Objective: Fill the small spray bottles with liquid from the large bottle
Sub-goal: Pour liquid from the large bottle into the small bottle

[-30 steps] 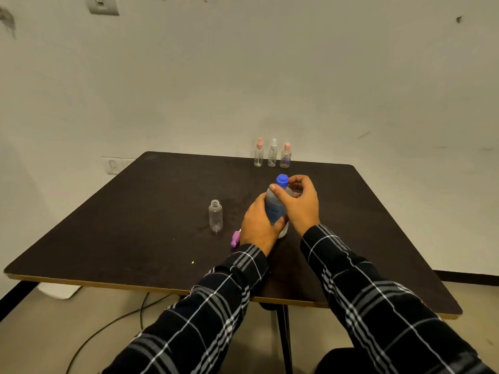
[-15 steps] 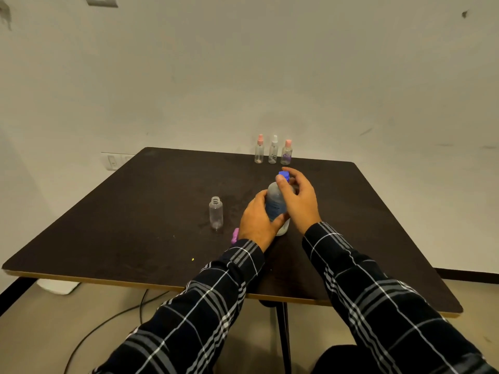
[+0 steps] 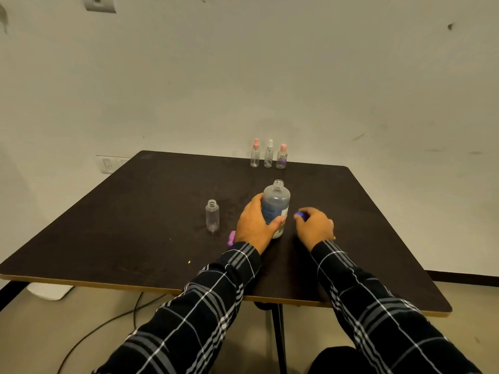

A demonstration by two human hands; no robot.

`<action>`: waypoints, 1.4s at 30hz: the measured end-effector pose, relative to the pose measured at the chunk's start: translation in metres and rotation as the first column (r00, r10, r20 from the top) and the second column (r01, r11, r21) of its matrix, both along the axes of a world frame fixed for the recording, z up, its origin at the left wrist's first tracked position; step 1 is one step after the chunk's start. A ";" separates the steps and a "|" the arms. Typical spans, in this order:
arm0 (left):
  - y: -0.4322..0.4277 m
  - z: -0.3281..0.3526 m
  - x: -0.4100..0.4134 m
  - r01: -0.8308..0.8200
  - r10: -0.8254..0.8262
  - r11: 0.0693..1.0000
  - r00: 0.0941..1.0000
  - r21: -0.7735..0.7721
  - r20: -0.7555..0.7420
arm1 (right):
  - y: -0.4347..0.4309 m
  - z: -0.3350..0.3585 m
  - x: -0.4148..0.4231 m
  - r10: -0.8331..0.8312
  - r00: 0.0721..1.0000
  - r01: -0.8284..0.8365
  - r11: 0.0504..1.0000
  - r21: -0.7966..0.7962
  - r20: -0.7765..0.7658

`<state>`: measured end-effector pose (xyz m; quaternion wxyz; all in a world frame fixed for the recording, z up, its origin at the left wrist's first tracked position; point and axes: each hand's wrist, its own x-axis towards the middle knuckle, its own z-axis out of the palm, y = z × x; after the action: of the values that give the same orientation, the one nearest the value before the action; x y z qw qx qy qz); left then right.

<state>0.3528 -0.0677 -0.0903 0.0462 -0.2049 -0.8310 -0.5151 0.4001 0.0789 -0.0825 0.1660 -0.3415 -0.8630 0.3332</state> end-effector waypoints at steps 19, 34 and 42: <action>-0.089 -0.001 0.035 -0.389 0.388 0.921 0.903 0.034 -0.186 | -0.020 0.015 0.007 0.461 0.850 -0.518 0.818 -0.250 -0.255; -0.111 -0.012 -0.044 -0.247 0.257 0.956 0.965 -0.160 0.045 | -0.041 0.016 -0.025 0.327 0.883 -0.384 0.916 -0.116 -0.336; -0.112 -0.007 -0.049 -0.231 0.243 0.948 0.969 -0.219 0.032 | -0.050 0.024 -0.037 0.443 0.853 -0.455 0.890 0.024 -0.277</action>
<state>0.3036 -0.1797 -0.0977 0.0611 -0.0921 -0.9010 -0.4195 0.3629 0.0286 -0.0583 0.1943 -0.0847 -0.8800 0.4250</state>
